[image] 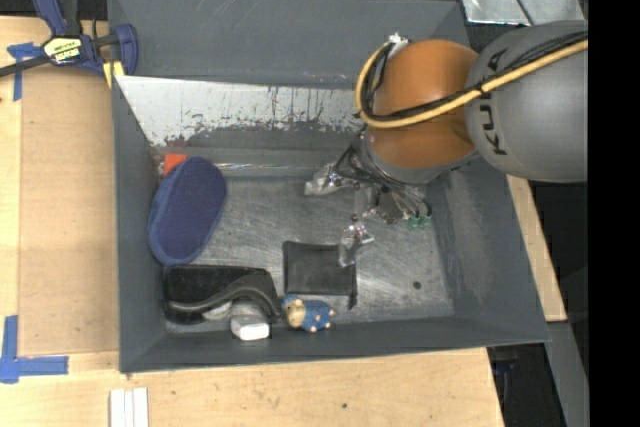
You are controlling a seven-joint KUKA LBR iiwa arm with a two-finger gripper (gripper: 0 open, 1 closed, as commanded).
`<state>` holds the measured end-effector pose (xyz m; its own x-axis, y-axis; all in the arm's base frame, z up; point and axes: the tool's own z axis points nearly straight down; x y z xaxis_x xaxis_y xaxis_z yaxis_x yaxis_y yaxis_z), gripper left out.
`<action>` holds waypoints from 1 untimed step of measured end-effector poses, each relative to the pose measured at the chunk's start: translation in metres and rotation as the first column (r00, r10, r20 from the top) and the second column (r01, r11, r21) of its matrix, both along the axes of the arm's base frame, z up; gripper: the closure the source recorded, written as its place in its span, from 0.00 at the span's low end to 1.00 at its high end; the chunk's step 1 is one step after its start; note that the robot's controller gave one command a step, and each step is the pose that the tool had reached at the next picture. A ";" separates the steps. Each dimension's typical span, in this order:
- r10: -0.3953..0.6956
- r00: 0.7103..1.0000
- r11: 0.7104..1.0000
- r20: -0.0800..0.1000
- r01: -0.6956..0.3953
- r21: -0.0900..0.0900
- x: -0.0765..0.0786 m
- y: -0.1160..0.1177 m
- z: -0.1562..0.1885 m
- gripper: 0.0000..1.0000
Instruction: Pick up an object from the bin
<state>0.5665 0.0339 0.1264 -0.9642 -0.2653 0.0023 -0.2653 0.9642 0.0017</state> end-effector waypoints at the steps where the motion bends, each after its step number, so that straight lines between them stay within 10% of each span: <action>1: 0.062 0.998 0.998 0.004 -0.062 0.001 -0.030 0.050 -0.049 0.00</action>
Offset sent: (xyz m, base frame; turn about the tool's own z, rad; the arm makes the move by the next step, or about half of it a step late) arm -0.0290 0.0474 -0.0477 -0.0578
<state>0.5370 0.0843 0.0777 -0.9458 -0.3247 -0.0016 -0.3247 0.9458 0.0021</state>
